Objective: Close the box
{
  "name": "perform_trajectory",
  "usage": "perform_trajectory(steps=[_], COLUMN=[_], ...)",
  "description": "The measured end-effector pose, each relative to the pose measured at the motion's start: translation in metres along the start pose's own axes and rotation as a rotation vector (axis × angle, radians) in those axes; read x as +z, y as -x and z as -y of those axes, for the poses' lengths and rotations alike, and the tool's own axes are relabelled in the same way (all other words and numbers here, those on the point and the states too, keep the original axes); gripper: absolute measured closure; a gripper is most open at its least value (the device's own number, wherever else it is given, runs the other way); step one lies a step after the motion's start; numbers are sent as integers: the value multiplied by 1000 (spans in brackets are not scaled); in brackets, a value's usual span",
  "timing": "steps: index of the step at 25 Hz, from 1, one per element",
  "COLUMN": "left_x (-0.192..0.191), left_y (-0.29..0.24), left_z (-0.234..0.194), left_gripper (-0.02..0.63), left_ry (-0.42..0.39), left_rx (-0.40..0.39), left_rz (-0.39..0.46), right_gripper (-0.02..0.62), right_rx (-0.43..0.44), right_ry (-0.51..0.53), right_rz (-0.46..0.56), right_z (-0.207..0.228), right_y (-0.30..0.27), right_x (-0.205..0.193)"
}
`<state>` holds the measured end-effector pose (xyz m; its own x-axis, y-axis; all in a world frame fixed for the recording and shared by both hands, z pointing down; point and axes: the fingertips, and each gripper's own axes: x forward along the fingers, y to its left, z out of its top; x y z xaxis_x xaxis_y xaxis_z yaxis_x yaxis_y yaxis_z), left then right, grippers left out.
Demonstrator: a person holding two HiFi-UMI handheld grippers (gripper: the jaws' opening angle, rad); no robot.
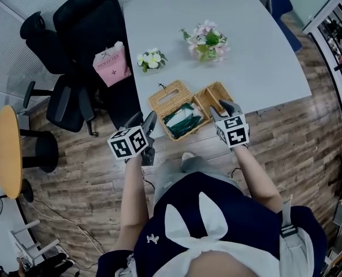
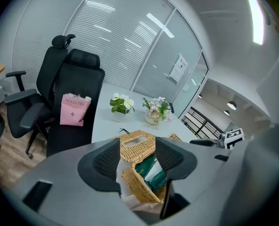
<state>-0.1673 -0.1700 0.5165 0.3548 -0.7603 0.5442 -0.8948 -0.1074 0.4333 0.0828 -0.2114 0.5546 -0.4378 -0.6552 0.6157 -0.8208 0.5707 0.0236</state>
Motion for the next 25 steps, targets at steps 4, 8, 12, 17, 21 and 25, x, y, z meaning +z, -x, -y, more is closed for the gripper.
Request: perform_trajectory(steps=[4, 8, 12, 17, 21, 25], left_x=[-1, -5, -7, -13, -19, -22], left_y=[-11, -25, -40, -63, -76, -89], left_z=[-9, -15, -29, -43, -53, -69], left_gripper=[380, 380, 380, 380, 380, 380], left_ry=[43, 130, 170, 260, 406, 470], left_rx=[-14, -57, -46, -108, -188, -189], left_rz=[-28, -56, -76, -129, -166, -202], right_gripper=[434, 426, 431, 428, 425, 434], right_rx=[9, 28, 32, 27, 2, -31], right_ry=[-1, -6, -9, -6, -18, -44], right_rz=[-62, -104, -144, -196, -225, -253], right_z=[7, 8, 9, 10, 10, 12], right_y=[-10, -14, -21, -33, -37, -40], right_x=[-12, -21, -26, -35, -37, -41])
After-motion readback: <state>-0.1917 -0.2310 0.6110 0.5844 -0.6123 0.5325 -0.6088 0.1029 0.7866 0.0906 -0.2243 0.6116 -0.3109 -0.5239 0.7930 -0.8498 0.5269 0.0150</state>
